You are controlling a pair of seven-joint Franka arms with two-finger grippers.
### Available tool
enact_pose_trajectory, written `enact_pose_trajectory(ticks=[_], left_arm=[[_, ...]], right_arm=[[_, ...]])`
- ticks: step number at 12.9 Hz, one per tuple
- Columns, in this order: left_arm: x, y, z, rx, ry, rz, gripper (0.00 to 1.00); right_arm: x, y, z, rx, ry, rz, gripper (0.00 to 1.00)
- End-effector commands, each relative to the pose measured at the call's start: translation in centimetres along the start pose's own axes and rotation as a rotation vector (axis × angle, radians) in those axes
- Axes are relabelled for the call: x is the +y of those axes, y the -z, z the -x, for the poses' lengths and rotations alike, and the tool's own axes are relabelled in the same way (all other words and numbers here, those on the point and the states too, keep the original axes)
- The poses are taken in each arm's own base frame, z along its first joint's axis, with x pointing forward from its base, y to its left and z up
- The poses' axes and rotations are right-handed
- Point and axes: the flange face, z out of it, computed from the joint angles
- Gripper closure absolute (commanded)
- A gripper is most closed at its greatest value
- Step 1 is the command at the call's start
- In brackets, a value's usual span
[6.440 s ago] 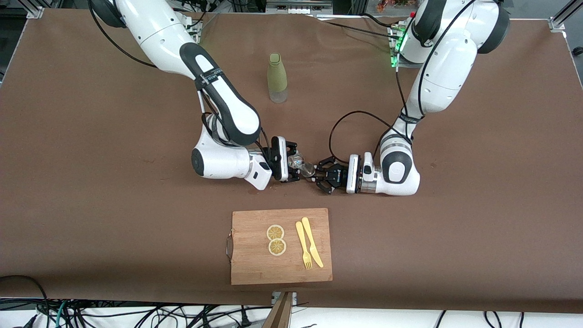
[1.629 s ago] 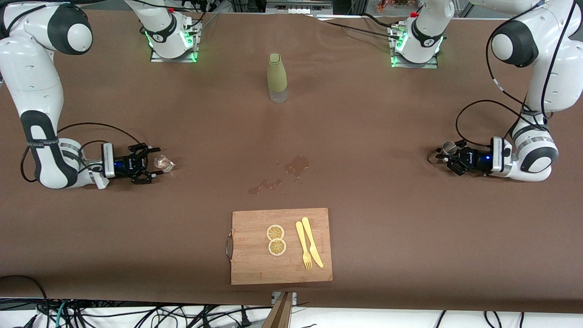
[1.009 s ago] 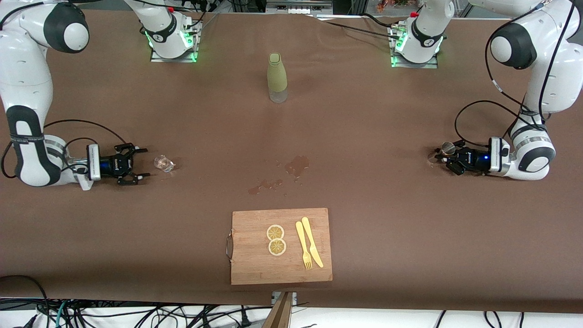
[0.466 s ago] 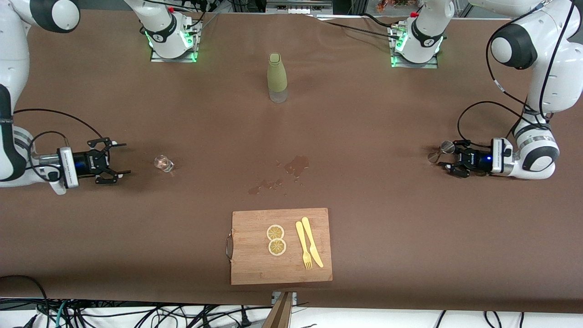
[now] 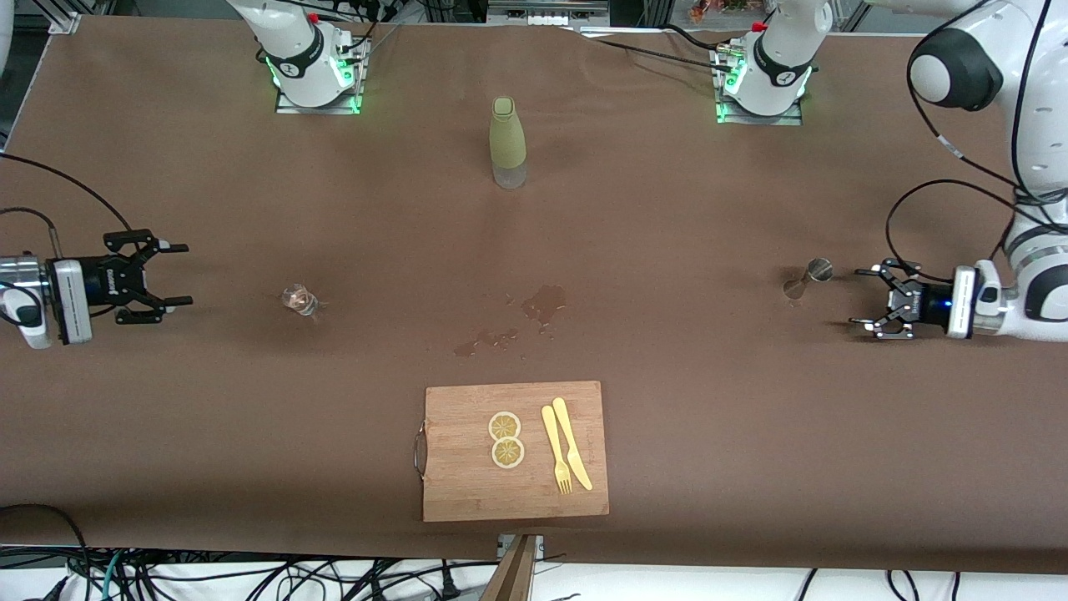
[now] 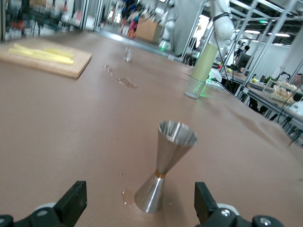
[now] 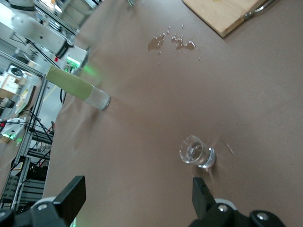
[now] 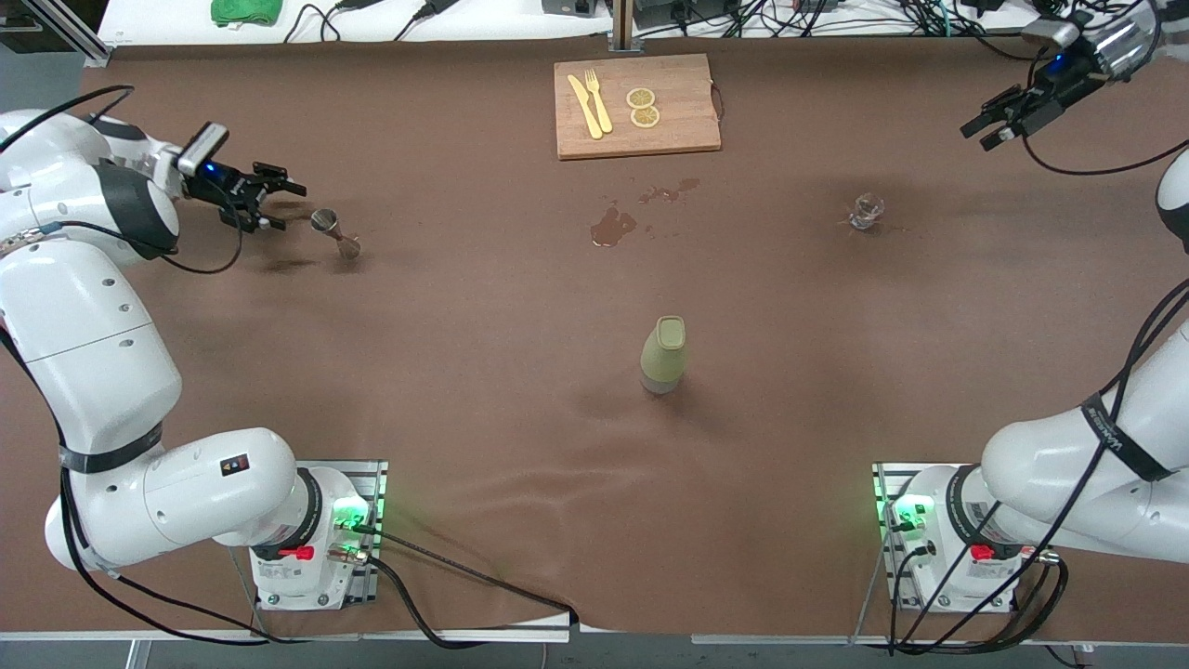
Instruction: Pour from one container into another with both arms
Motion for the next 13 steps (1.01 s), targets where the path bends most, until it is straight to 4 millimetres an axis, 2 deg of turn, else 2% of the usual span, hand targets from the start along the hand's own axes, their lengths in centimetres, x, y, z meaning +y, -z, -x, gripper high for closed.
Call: enact_pose_trajectory(ticks=[1,3,5,7,8,9,11,13], left_arm=[[1.1,1.5,-6.0,-0.134,0.226,0.001,0.00],[1.3,1.7,-10.6,-0.220,0.438,-0.032,0.00],[1.8,1.1,-15.4,-0.311,0.644,-0.075,0.00],[2.6,0.1,-20.7,-0.404,0.814,-0.143,0.00],[3.1,-0.5,-23.1,-0.429,0.889,-0.175,0.00],[3.5,-1.1,-24.9,-0.455,0.946,-0.204,0.00],[4.1,-2.6,-28.5,-0.491,1.068,-0.264,0.00],[5.0,-4.1,-31.7,-0.519,1.169,-0.326,0.00]], right_arm=[[-4.7,1.7,-3.6,-0.123,-0.104,0.086,0.00],[-8.2,3.5,-5.8,-0.195,-0.196,0.180,0.00],[-11.8,4.2,-8.0,-0.259,-0.311,0.269,0.00],[-14.4,3.7,-10.3,-0.316,-0.379,0.359,0.00],[-15.5,3.7,-10.3,-0.314,-0.420,0.408,0.00],[-17.0,3.5,-10.4,-0.293,-0.470,0.459,0.00],[-19.7,1.7,-11.1,-0.285,-0.609,0.553,0.00],[-21.1,0.6,-11.5,-0.283,-0.774,0.620,0.00]])
